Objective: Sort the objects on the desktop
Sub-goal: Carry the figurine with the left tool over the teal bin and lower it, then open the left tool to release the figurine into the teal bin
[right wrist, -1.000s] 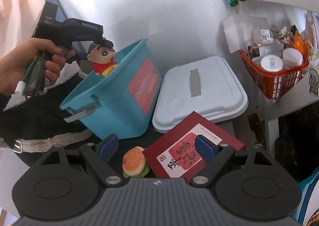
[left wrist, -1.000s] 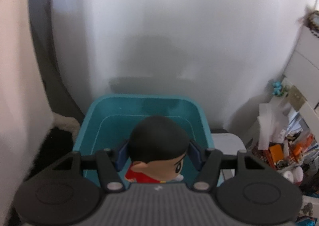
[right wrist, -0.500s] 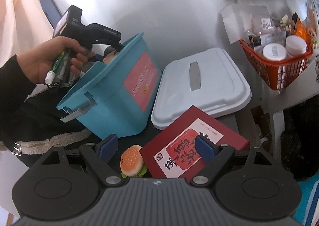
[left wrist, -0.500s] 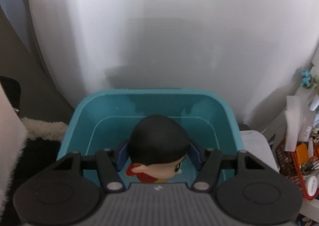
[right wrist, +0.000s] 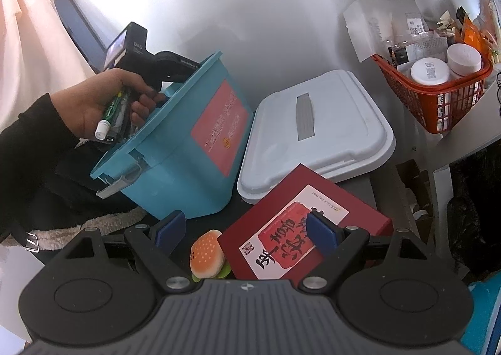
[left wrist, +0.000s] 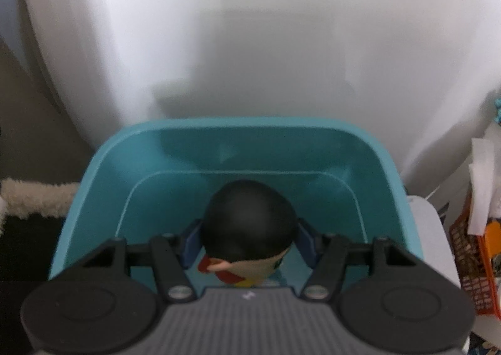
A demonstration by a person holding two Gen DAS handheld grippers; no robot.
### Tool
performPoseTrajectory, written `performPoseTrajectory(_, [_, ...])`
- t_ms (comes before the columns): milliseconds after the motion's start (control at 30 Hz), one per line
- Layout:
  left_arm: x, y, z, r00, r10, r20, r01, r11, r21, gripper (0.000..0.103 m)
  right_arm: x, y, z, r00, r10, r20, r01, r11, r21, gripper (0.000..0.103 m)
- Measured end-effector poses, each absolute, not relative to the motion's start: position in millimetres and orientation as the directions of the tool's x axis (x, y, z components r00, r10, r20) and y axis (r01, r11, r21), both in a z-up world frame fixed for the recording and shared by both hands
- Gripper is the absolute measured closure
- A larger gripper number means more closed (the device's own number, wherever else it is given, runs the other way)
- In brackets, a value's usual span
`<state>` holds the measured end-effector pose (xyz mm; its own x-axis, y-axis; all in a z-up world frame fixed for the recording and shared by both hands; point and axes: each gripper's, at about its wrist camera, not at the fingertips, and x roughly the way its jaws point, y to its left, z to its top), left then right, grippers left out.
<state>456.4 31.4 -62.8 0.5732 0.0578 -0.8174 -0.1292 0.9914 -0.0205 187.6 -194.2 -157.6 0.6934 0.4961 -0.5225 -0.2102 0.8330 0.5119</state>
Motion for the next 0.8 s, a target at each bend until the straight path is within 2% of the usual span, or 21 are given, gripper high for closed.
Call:
performPoseTrajectory(200, [453,27,-60,0.568,0.101,-0.817,-0.140,0.990,0.025,0.038,188,-195,-157,0.694,0.496,-0.522,-0.205,0.831,0.518,0.015])
performPoseTrajectory(800, [414,13,-19,0.573,0.122,-0.810,-0.152,0.988,0.041,0.039,186,-192,-151,0.701,0.501,-0.508,-0.222,0.830,0.511,0.015])
